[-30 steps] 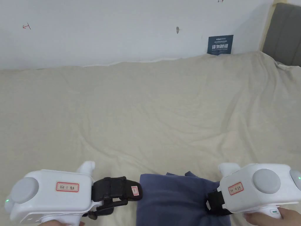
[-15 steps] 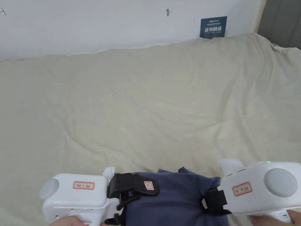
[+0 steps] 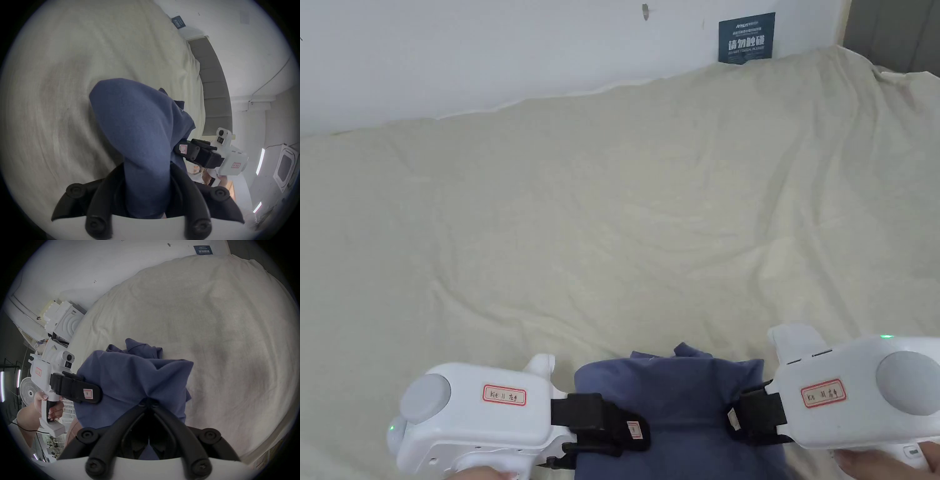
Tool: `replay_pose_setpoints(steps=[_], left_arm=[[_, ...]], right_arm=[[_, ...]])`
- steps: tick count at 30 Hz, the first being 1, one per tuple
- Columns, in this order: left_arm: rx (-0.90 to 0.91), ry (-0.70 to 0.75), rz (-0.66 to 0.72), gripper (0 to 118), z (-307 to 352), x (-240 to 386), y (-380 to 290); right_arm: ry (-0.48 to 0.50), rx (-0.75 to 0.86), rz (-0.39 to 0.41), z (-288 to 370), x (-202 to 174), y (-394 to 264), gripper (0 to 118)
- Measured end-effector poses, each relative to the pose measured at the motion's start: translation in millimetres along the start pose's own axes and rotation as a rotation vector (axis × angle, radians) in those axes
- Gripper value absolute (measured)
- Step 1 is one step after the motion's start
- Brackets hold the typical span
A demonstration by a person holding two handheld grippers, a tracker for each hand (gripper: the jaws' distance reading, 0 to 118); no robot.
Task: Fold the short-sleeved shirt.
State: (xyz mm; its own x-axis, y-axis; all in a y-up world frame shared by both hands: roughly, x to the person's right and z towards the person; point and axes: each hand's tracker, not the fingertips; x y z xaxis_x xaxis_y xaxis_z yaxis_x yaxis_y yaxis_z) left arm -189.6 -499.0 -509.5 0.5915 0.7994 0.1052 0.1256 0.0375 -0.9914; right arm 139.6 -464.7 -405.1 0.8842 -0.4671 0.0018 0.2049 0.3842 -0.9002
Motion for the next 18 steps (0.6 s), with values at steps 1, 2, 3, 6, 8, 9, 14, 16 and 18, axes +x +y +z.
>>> replay_pose_setpoints(steps=[1, 2, 3, 6, 8, 9, 14, 16, 18], left_arm=[[0.008, 0.009, -0.019, 24, 0.7, 3.8, 1.5], [0.01, 0.03, -0.042, 24, 1.0, 7.5, 1.7], [0.008, 0.057, -0.08, 24, 1.3, 10.5, 2.0], [0.009, 0.064, -0.072, 24, 9.5, 22.7, -1.8], [0.02, 0.051, -0.082, 24, 25.5, 27.6, -5.9], [0.036, 0.069, -0.107, 24, 36.6, 28.2, -7.8], [0.102, 0.256, -0.124, 24, 122.7, 3.6, -20.0], [0.132, 0.334, -0.094, 24, 164.9, -12.5, -21.8], [0.165, 0.439, -0.093, 24, 209.7, -29.0, -24.3]], right_arm=[[0.0, 0.006, 0.003, 1.0, -0.3, -0.5, 1], [0.002, 0.012, 0.003, 2.2, -0.5, -1.2, 1], [0.001, 0.013, 0.003, 2.2, -0.1, -1.3, 1], [0.002, 0.031, -0.004, 9.4, -2.5, -4.2, 1], [0.002, 0.046, 0.005, 17.7, -5.9, -6.4, 1], [0.006, 0.051, 0.012, 21.1, -7.6, -7.2, 1], [-0.01, 0.096, 0.027, 25.3, -25.7, -11.9, 1], [0.042, 0.084, 0.012, 20.7, -36.1, -13.1, 1], [0.074, 0.066, 0.002, 15.3, -47.4, -15.8, 1]])
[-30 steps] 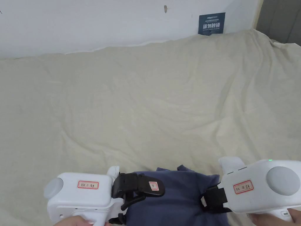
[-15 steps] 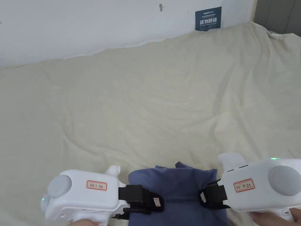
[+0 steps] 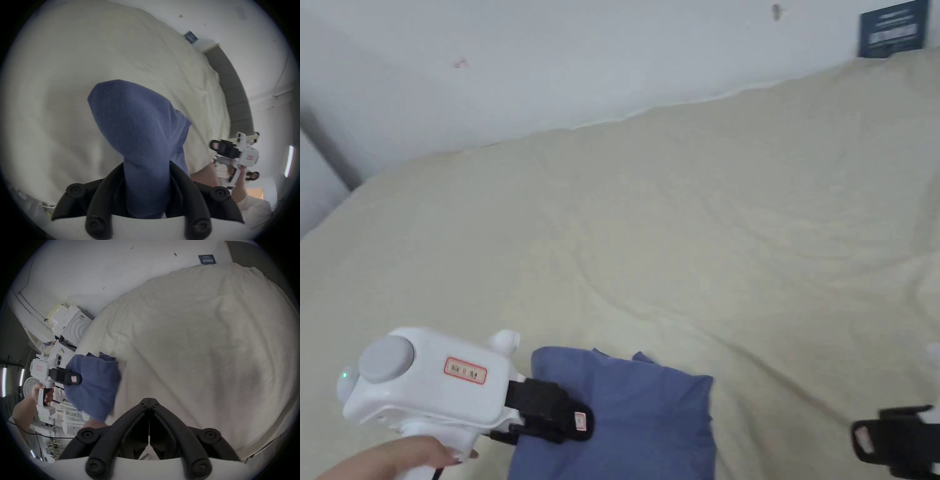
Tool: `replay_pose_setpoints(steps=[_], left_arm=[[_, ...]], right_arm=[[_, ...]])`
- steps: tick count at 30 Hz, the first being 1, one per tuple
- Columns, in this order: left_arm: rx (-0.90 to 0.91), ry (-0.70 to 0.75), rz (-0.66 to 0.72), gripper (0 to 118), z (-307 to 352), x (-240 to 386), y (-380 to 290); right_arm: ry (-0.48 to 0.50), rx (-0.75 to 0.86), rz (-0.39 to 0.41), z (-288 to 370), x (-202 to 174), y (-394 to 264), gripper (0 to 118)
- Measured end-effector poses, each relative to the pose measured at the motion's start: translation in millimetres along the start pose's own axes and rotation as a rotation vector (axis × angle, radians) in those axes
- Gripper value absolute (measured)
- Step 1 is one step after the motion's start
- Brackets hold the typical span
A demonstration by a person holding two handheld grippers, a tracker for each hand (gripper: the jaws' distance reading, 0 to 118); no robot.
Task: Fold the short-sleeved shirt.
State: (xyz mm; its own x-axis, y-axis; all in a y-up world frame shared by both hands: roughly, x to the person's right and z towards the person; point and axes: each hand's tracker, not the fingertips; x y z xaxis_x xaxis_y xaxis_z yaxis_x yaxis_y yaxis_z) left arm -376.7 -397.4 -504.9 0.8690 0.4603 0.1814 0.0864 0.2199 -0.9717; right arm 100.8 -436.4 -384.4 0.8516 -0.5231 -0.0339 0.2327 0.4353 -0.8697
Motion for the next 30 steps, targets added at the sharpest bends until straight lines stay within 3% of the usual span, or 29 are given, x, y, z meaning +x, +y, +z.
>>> replay_pose_setpoints(steps=[3, 8, 14, 15, 17, 18, 19, 21, 24, 27, 28, 29, 30], left_arm=[[0.026, 0.12, 0.007, 24, 54.7, -72.2, 10.1], [0.067, 0.475, 0.106, 24, 117.5, -161.9, 21.9], [0.077, 0.615, 0.088, 28, 142.7, -219.2, 35.7], [0.086, 0.631, 0.102, 43, 143.6, -225.0, 35.1], [0.14, 0.683, 0.155, 88, 148.4, -233.1, 32.2], [0.175, 0.705, 0.164, 105, 152.7, -238.6, 29.6], [0.199, 0.694, 0.179, 106, 156.1, -238.9, 25.7], [0.244, 0.712, 0.182, 106, 161.3, -232.3, 19.7], [0.319, 0.594, 0.189, 106, 164.0, -224.3, 13.2], [0.313, 0.399, 0.181, 101, 145.5, -177.6, 8.6], [0.34, 0.375, 0.144, 91, 137.5, -154.5, 8.8], [0.368, 0.369, 0.101, 70, 130.1, -131.2, 7.8], [0.415, 0.357, 0.042, 27, 119.5, -105.7, 1.7]], right_arm=[[0.023, -0.032, 0.006, -9.7, -22.8, -3.8, 1], [0.02, -0.08, 0.04, -29.9, -57.0, -4.9, 1], [0.009, -0.118, 0.028, -55.1, -79.9, 0.7, 1], [0.011, -0.123, 0.024, -58.2, -83.2, 2.0, 1], [0.015, -0.13, 0.028, -63.0, -87.5, 4.3, 1], [0.015, -0.131, 0.031, -64.4, -90.1, 5.1, 1], [0.016, -0.133, 0.033, -65.4, -92.8, 5.9, 1], [0.026, -0.133, 0.035, -64.9, -94.3, 6.0, 1], [0.035, -0.12, 0.028, -62.3, -94.8, 5.3, 1], [0.032, -0.112, 0.024, -56.7, -92.1, 2.3, 1], [0.032, -0.107, 0.021, -53.5, -91.2, 1.2, 1], [0.034, -0.1, 0.016, -50.0, -90.3, 0.1, 1], [0.036, -0.089, 0.009, -45.3, -89.1, -0.3, 1]])
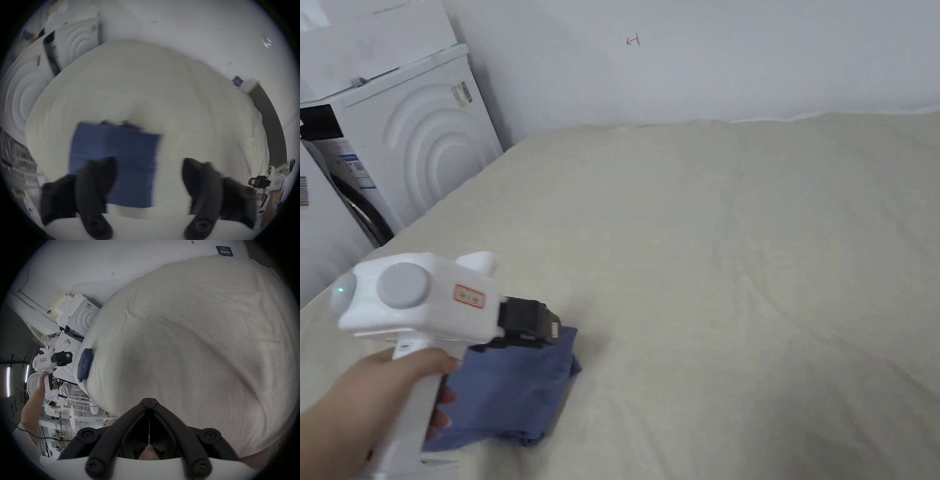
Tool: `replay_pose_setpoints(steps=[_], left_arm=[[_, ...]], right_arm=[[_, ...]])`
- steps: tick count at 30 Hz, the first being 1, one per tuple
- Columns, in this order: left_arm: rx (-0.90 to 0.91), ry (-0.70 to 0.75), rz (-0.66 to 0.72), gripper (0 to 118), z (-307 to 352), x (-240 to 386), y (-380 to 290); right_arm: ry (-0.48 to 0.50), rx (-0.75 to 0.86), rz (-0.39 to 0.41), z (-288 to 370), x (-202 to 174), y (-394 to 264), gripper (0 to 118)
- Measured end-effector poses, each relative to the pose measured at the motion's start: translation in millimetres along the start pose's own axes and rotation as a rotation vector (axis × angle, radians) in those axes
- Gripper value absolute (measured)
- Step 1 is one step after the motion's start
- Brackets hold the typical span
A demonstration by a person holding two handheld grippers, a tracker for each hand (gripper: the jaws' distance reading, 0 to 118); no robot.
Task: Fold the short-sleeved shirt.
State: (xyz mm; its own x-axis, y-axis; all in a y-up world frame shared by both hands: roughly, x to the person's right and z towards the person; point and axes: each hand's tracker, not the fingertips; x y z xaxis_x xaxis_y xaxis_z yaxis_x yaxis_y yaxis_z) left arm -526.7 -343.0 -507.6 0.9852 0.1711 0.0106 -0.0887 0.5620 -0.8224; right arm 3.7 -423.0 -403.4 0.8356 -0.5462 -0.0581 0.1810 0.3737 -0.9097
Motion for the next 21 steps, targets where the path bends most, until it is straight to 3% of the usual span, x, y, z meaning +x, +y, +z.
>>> replay_pose_setpoints(steps=[1, 4, 7, 12, 17, 21], left_arm=[[0.051, -0.021, -0.039, 0, 1.2, 27.8, -5.7], [0.132, -0.043, -0.099, 0, 4.8, 87.5, -22.4], [0.254, -0.158, -0.108, 0, 27.0, 141.5, -42.0], [0.661, -0.06, -0.249, 0, 90.2, 226.6, -81.6], [0.881, 0.019, -0.264, 0, 154.9, 285.8, -112.3], [1.027, 0.069, -0.184, 0, 190.2, 295.5, -140.9]], right_arm=[[-0.001, 0.019, -0.007, 6.6, 1.1, -0.7, 1], [-0.036, 0.113, -0.008, 34.2, 5.6, -2.6, 1], [-0.124, 0.232, 0.028, 74.4, 12.4, -6.3, 1], [-0.26, 0.486, 0.121, 145.7, 9.8, -19.5, 1], [-0.227, 0.882, 0.219, 211.8, -20.9, -43.8, 1], [-0.372, 1.229, 0.339, 243.2, -40.7, -84.1, 1]])
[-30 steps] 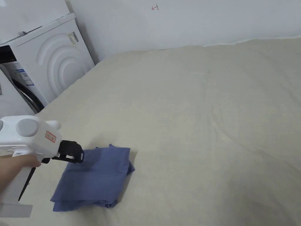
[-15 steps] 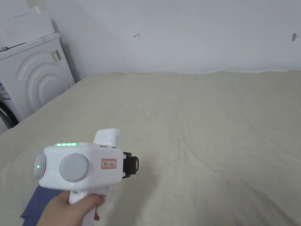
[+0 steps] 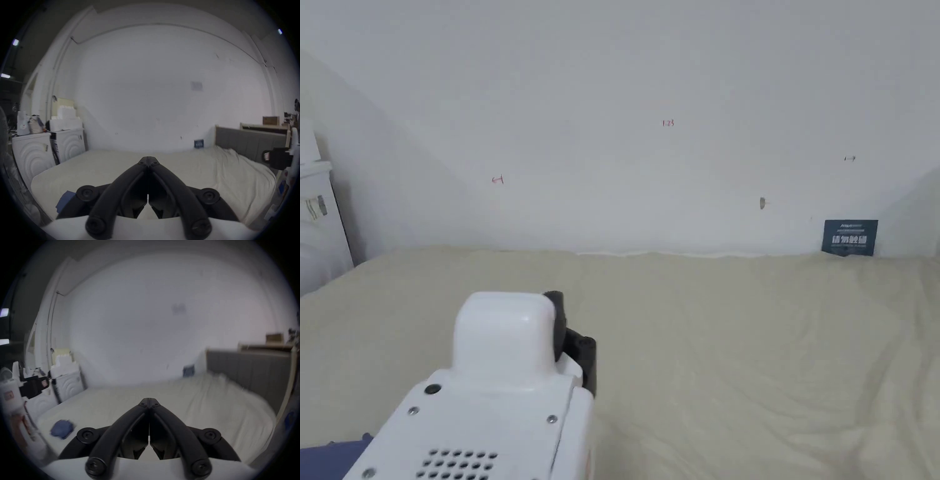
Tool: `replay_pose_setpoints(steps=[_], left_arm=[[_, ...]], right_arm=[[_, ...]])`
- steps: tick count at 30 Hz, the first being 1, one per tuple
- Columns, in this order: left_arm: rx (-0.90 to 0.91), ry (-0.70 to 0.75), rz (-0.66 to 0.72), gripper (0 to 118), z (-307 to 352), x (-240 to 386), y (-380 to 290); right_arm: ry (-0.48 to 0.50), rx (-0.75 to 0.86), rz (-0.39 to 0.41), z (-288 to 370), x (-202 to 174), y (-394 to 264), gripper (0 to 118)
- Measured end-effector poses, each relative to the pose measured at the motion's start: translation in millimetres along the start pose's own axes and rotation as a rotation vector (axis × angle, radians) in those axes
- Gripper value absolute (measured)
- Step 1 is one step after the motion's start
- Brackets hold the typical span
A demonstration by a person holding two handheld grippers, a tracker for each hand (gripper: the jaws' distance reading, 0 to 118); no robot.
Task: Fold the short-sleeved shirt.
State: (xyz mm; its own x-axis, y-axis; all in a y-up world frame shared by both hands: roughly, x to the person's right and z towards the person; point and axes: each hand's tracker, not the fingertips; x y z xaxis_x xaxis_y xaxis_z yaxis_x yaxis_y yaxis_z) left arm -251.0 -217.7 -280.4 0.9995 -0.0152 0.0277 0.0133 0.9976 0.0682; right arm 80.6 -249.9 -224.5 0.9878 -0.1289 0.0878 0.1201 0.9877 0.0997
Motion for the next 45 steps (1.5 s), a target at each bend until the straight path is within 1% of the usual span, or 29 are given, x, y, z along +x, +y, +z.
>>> replay_pose_setpoints(steps=[1, 3, 5, 6, 7, 9, 11, 14, 15, 17, 18, 19, 20, 21, 22, 23, 24, 25, 28, 30, 32, 34, 36, 38, 39, 41, 43, 45], left_arm=[[0.025, 0.045, 0.025, 0, 10.3, -0.1, 1.5], [0.061, 0.058, 0.063, 0, 23.9, -2.7, 2.7], [0.08, 0.083, 0.027, 0, 31.6, -1.2, 2.6], [0.095, 0.101, -0.005, 0, 34.1, 1.3, 0.4], [0.098, 0.126, -0.025, 0, 36.0, 4.2, -3.1], [0.103, 0.119, -0.007, 0, 39.1, 5.6, -16.2], [0.084, 0.107, 0.005, 0, 41.1, 8.3, -28.9], [-0.009, 0.078, 0.004, 0, 37.8, 12.4, -41.0], [-0.015, 0.072, 0.01, 0, 39.9, 12.3, -42.3], [-0.018, 0.072, 0.011, 0, 39.5, 13.2, -45.0], [-0.017, 0.067, 0.011, 0, 40.4, 12.6, -45.3], [-0.012, 0.063, 0.007, 4, 42.0, 11.8, -45.4], [-0.004, 0.061, 0.005, 20, 42.0, 12.1, -44.9], [0.0, 0.059, 0.005, 62, 41.8, 12.0, -44.4], [-0.002, 0.051, 0.007, 95, 41.6, 10.9, -43.8], [-0.013, 0.053, 0.004, 118, 40.9, 10.6, -42.6], [0.041, 0.054, 0.002, 118, 45.2, 8.4, -41.9], [0.018, 0.053, 0.003, 118, 45.2, 6.8, -42.1], [0.013, 0.056, 0.01, 118, 47.8, 9.7, -37.3], [0.002, -0.012, 0.061, 118, 46.3, 5.7, -34.2], [-0.009, 0.0, 0.084, 118, 42.1, 8.5, -32.0], [-0.026, 0.01, 0.141, 118, 40.6, 9.7, -27.8], [-0.014, -0.005, 0.173, 118, 41.1, 12.8, -25.8], [-0.032, 0.068, 0.116, 118, 39.0, 23.7, -23.5], [-0.035, 0.106, 0.079, 118, 39.4, 27.0, -24.3], [-0.031, 0.138, 0.022, 118, 39.1, 33.2, -26.0], [-0.042, 0.144, 0.029, 118, 40.4, 32.9, -26.5], [-0.086, 0.14, 0.104, 118, 41.3, 28.6, -24.3]], right_arm=[[-0.019, 0.061, 0.032, 11.6, -2.0, 3.9, 1], [-0.031, 0.153, 0.085, 29.6, -5.7, 8.3, 1], [-0.054, 0.197, 0.156, 37.6, -7.7, 9.3, 1], [-0.091, 0.203, 0.173, 36.2, -6.1, 7.4, 1], [-0.124, 0.203, 0.165, 37.0, -4.5, 5.4, 1], [-0.168, 0.196, 0.114, 39.0, 1.8, -3.0, 1], [-0.175, 0.163, 0.079, 37.8, 9.9, -12.5, 1], [-0.18, 0.087, 0.103, 36.9, 14.9, -23.1, 1], [-0.183, 0.08, 0.116, 37.2, 15.0, -25.2, 1], [-0.174, 0.089, 0.114, 40.0, 16.4, -28.3, 1], [-0.15, 0.097, 0.105, 41.4, 17.1, -28.5, 3], [-0.144, 0.103, 0.094, 43.2, 16.8, -27.6, 12], [-0.142, 0.114, 0.083, 44.3, 16.3, -26.2, 28], [-0.143, 0.119, 0.075, 44.5, 15.5, -24.3, 62], [-0.143, 0.116, 0.07, 44.2, 16.5, -21.5, 92], [-0.142, 0.114, 0.064, 43.0, 17.0, -20.1, 116], [-0.13, 0.141, 0.087, 45.3, 16.1, -22.4, 117], [-0.169, 0.139, 0.081, 44.0, 16.4, -20.9, 118], [-0.174, 0.129, 0.098, 41.1, 16.6, -23.2, 118], [-0.173, 0.13, 0.101, 44.5, 12.6, -20.6, 118], [-0.174, 0.142, 0.088, 44.8, 8.8, -25.2, 118], [-0.177, 0.141, 0.081, 48.3, 1.1, -25.3, 118], [-0.158, 0.12, 0.075, 47.5, -2.6, -29.9, 118], [-0.124, 0.104, 0.095, 47.1, -5.2, -29.7, 118], [-0.126, 0.1, 0.112, 45.5, -7.3, -31.2, 118], [-0.128, 0.091, 0.134, 43.8, -10.2, -33.1, 118], [-0.115, 0.084, 0.133, 45.3, -8.9, -30.2, 118], [-0.098, 0.073, 0.128, 44.8, -8.6, -32.3, 118]])
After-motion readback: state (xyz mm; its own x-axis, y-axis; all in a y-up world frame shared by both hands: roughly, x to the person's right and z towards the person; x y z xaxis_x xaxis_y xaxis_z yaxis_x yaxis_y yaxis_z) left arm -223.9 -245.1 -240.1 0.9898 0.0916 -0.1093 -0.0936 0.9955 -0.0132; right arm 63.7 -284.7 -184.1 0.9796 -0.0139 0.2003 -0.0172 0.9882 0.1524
